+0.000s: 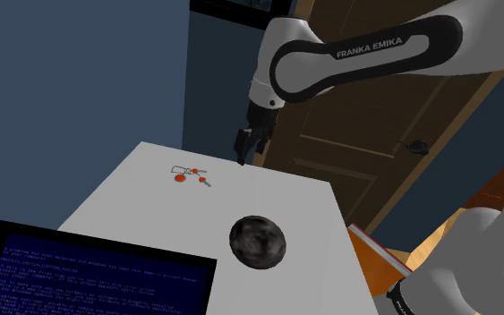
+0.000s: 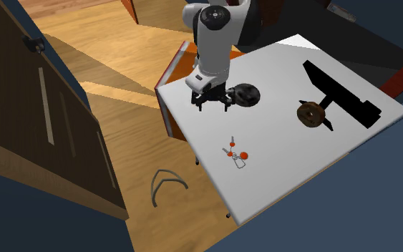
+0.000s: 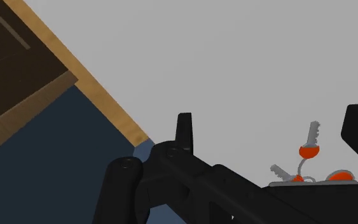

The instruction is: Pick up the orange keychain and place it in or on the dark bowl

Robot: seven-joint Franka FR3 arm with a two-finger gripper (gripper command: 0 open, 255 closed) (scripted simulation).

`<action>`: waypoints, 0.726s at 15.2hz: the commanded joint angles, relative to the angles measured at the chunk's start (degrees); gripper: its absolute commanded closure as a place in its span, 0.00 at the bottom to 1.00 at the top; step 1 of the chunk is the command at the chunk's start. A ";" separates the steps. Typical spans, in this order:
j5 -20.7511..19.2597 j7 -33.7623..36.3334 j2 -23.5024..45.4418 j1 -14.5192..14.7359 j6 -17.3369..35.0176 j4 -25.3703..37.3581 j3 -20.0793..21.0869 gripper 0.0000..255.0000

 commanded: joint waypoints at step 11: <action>-7.00 0.90 19.72 5.21 4.49 15.60 3.55 0.00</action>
